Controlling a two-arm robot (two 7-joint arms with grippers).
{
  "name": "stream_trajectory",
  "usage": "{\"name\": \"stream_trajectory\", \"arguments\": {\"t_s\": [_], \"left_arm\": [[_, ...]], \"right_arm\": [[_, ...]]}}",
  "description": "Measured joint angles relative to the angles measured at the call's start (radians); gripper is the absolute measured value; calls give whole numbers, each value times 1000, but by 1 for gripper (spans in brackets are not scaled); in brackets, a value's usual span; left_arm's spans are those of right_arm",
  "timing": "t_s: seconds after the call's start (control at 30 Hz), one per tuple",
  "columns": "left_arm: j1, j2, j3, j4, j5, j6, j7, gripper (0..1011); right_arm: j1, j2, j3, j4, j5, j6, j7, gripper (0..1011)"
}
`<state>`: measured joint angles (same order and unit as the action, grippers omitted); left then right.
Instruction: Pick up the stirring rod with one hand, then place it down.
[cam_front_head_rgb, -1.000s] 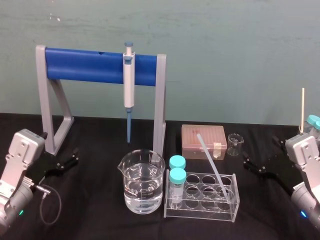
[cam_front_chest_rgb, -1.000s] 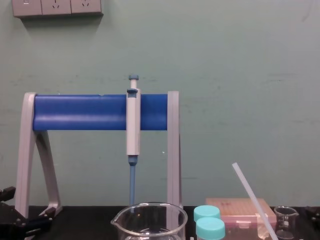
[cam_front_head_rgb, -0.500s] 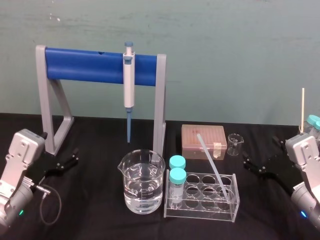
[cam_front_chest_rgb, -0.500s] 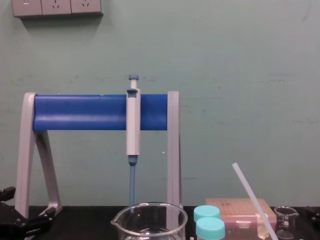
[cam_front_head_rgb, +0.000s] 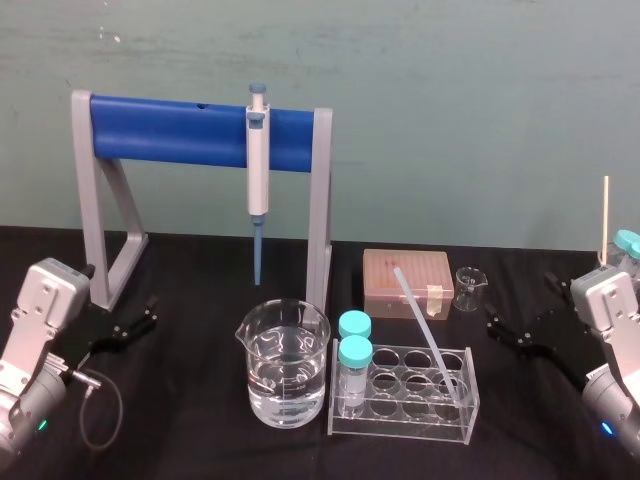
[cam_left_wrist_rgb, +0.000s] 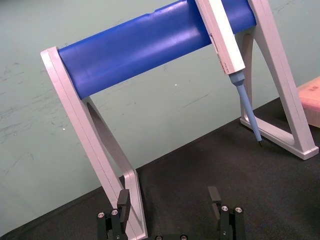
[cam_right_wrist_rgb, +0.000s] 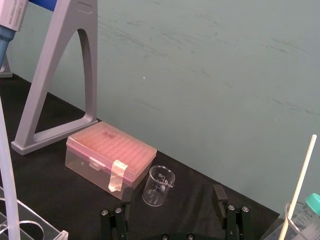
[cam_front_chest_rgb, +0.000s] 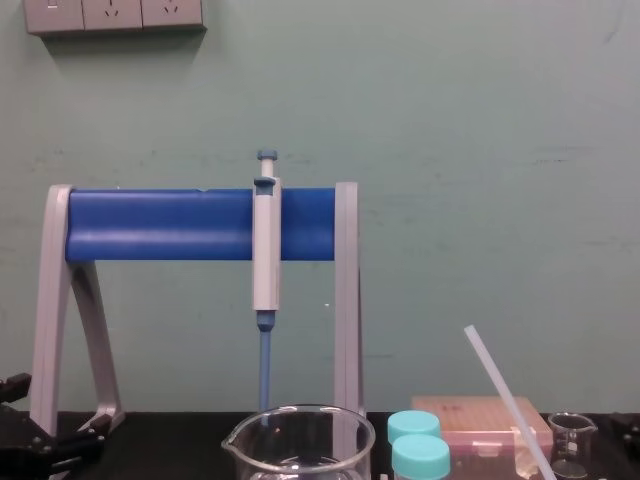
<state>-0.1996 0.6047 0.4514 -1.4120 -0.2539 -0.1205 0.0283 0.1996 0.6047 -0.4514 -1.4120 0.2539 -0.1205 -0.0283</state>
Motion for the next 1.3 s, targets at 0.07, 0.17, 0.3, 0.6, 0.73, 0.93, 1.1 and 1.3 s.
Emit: {"name": "stream_trajectory", "arguments": {"t_s": [0.07, 0.17, 0.3, 0.6, 0.73, 0.93, 1.1, 1.3], "left_arm": [[0, 0, 0, 0, 0, 0, 0, 1000], [0, 0, 0, 0, 0, 0, 0, 1000], [0, 0, 0, 0, 0, 0, 0, 1000], [0, 0, 0, 0, 0, 0, 0, 1000], [0, 0, 0, 0, 0, 0, 0, 1000], [0, 0, 0, 0, 0, 0, 0, 1000], [0, 0, 0, 0, 0, 0, 0, 1000], [0, 0, 0, 0, 0, 0, 0, 1000]], "right_arm": [[0, 0, 0, 0, 0, 0, 0, 1000], [0, 0, 0, 0, 0, 0, 0, 1000], [0, 0, 0, 0, 0, 0, 0, 1000], [0, 0, 0, 0, 0, 0, 0, 1000], [0, 0, 0, 0, 0, 0, 0, 1000], [0, 0, 0, 0, 0, 0, 0, 1000], [0, 0, 0, 0, 0, 0, 0, 1000], [0, 0, 0, 0, 0, 0, 0, 1000]]}}
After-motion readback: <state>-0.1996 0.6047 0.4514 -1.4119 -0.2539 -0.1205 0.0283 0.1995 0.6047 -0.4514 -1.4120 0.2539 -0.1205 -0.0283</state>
